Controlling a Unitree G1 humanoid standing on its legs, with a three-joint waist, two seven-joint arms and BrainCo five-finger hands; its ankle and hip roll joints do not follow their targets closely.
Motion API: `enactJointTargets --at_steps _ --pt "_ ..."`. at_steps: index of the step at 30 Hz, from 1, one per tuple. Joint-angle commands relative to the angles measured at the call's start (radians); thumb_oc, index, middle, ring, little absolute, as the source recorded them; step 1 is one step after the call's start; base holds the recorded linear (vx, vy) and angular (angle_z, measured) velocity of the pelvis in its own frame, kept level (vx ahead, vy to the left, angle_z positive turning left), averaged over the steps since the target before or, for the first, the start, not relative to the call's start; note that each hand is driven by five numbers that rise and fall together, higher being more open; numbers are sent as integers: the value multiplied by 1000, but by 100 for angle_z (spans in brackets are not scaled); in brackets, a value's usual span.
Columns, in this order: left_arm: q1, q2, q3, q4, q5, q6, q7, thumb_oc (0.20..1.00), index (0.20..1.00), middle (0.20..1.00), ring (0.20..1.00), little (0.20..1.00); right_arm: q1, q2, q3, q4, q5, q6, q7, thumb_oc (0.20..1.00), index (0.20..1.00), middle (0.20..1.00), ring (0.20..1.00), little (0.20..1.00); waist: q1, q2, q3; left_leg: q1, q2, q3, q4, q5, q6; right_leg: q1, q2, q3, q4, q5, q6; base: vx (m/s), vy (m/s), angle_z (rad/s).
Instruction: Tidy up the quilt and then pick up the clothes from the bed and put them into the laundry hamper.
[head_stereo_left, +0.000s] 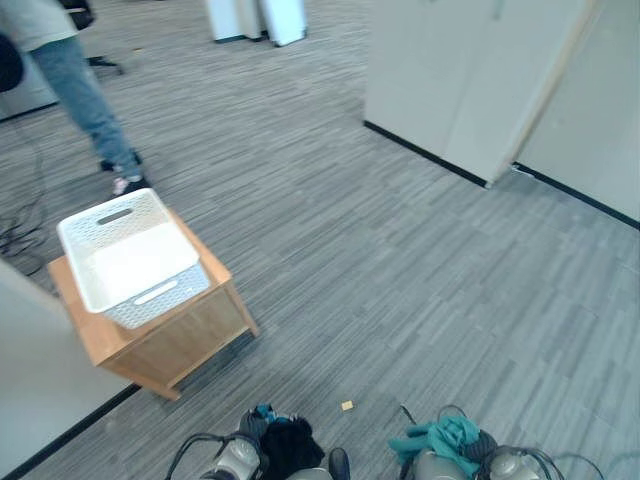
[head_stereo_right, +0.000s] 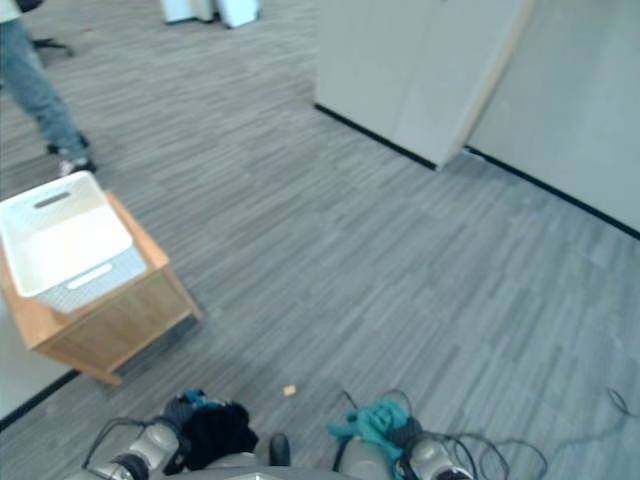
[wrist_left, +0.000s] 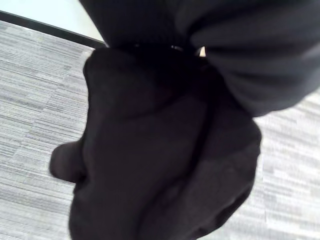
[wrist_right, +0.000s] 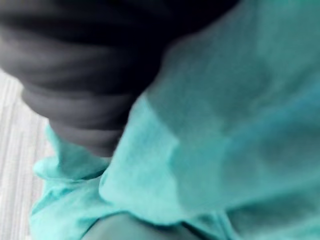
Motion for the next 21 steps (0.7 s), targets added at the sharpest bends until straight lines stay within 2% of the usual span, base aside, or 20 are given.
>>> enactJointTargets --at_steps 1,2,3,4,5,6,7,8,9,10,11,12,13,14,15,16,17,18,19,21 --pt "-13 4 -20 -7 2 -20 20 200 200 200 200 200 -19 -13 -28 -23 58 -19 -15 200 200 200 200 200 -48 -21 32 71 100 49 -5 -117 -131 89 35 149 -503 233 29 550 -227 115" --pt "-18 4 -22 -7 2 -22 17 200 200 200 200 200 -12 -12 -26 -24 52 -18 -11 200 200 200 200 200 -56 -30 26 88 98 27 -5 -135 -139 61 37 181 -561 270 45 337 -146 124" --pt "-18 4 -22 -7 2 -22 17 200 200 200 200 200 -11 -12 -26 -25 51 -18 -11 200 200 200 200 200 -58 -27 27 90 101 25 -5 -138 -139 68 39 177 -568 271 45 551 -233 145" --pt "-5 1 -10 11 -6 -23 14 200 200 200 200 200 -8 -5 -9 -25 26 -20 -7 200 200 200 200 200 -63 -33 19 144 115 -15 0 -173 -151 42 40 146 -588 305 61 390 -164 94" --pt "-4 1 -10 11 -6 -24 15 200 200 200 200 200 -8 -5 -8 -25 26 -21 -7 200 200 200 200 200 -67 -31 20 146 118 -19 0 -174 -152 47 40 141 -588 304 60 726 -341 76" --pt "23 -2 10 28 -18 -22 15 200 200 200 200 200 -1 -5 19 -26 -4 -22 5 200 200 200 200 200 -72 -36 12 166 131 -56 74 -202 -157 54 46 144 -546 300 46 352 -178 49" --pt "24 -2 10 27 -18 -22 15 200 200 200 200 200 -1 -5 20 -25 -4 -22 5 200 200 200 200 200 -75 -35 12 164 133 -59 78 -205 -158 55 47 142 -544 298 46 514 -277 74" --pt "42 -6 19 30 -23 -20 15 200 200 200 200 200 -1 -9 28 -20 -18 -18 8 200 200 200 200 200 -73 -27 13 148 143 -77 158 -191 -166 73 63 143 -531 288 29 413 -280 71" --pt "69 -19 40 30 -44 -19 18 200 200 200 200 200 -2 -19 53 -15 -48 -10 18 200 200 200 200 200 -53 -23 22 55 161 -79 411 -114 -189 128 65 107 -540 261 -11 405 -280 74" --pt "69 -18 40 30 -44 -19 18 200 200 200 200 200 -2 -18 53 -15 -48 -10 18 200 200 200 200 200 -55 -25 19 49 159 -81 412 -112 -189 125 63 106 -542 263 -11 317 -276 58" --pt "74 -23 45 24 -58 -17 24 200 200 200 200 200 -12 -27 60 -19 -53 -5 15 200 200 200 200 200 -33 -29 38 -35 171 -85 571 -54 -196 171 64 81 -557 249 -34 273 -326 69" --pt "72 -30 47 15 -72 -17 43 200 200 200 200 200 -30 -32 74 -16 -52 2 15 200 200 200 200 200 4 -47 70 -173 197 -43 780 -21 -184 251 61 39 -595 221 -67 396 -385 63" --pt "71 -34 44 14 -78 -19 49 200 200 200 200 200 -39 -34 76 -8 -51 5 16 200 200 200 200 200 20 -48 79 -219 209 -8 793 -28 -178 281 61 19 -604 205 -74 315 -290 65" --pt "70 -34 44 14 -78 -19 49 200 200 200 200 200 -40 -34 76 -8 -51 5 16 200 200 200 200 200 19 -51 76 -222 206 -8 790 -24 -177 277 58 18 -604 206 -74 249 -94 55" --pt "73 -42 48 20 -86 -18 49 200 200 200 200 200 -45 -35 76 3 -50 11 14 200 200 200 200 200 40 -46 76 -255 218 30 762 -36 -176 316 60 -4 -620 189 -75 401 -52 55" --pt "84 -49 57 36 -86 -18 40 200 200 200 200 200 -44 -34 71 13 -43 11 13 200 200 200 200 200 68 -35 59 -280 196 88 604 -61 -164 366 65 -41 -644 165 -67 563 -34 26" --pt "91 -51 60 44 -81 -19 38 200 200 200 200 200 -42 -34 67 11 -37 8 9 200 200 200 200 200 79 -31 45 -280 169 115 492 -66 -156 384 68 -55 -650 157 -58 620 19 34" --pt "100 -54 61 55 -73 -20 31 200 200 200 200 200 -46 -35 58 16 -29 4 6 200 200 200 200 200 82 -22 31 -281 158 173 370 -38 -163 410 81 -75 -655 140 -46 353 38 56" --pt "100 -54 61 55 -73 -20 31 200 200 200 200 200 -46 -35 58 16 -28 4 5 200 200 200 200 200 81 -24 32 -276 154 174 362 -34 -162 412 78 -76 -655 140 -45 321 36 84" --pt "110 -54 68 66 -58 -11 22 200 200 200 200 200 -41 -35 41 20 -24 -1 -2 200 200 200 200 200 80 -8 9 -250 157 285 197 15 -191 470 99 -107 -664 93 -36 325 36 92"
